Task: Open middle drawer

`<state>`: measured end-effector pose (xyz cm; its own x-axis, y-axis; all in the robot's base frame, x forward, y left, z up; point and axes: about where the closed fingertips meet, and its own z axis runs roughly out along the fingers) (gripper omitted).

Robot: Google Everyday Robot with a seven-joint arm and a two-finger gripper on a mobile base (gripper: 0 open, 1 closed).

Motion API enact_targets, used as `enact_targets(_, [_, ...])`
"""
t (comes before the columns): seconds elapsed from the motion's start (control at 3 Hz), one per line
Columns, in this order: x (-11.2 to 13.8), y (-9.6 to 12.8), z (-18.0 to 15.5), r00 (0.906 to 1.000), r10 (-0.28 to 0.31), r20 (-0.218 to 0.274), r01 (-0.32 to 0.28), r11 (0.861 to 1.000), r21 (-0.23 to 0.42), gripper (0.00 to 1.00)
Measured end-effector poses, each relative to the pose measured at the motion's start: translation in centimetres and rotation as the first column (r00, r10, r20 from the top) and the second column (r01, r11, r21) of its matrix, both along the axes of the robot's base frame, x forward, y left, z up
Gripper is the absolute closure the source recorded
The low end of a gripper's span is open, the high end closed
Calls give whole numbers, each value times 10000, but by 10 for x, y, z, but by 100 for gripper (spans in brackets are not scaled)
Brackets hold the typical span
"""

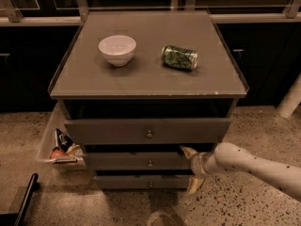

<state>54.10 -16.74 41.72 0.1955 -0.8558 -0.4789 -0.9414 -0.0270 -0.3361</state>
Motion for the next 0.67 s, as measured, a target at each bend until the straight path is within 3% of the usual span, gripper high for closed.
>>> enact_targets(0.33, [30, 13, -29, 9998, -95, -162, 95, 10000, 18, 0])
enact_targets(0.67, [37, 14, -36, 9996, -159, -249, 159, 9999, -9, 0])
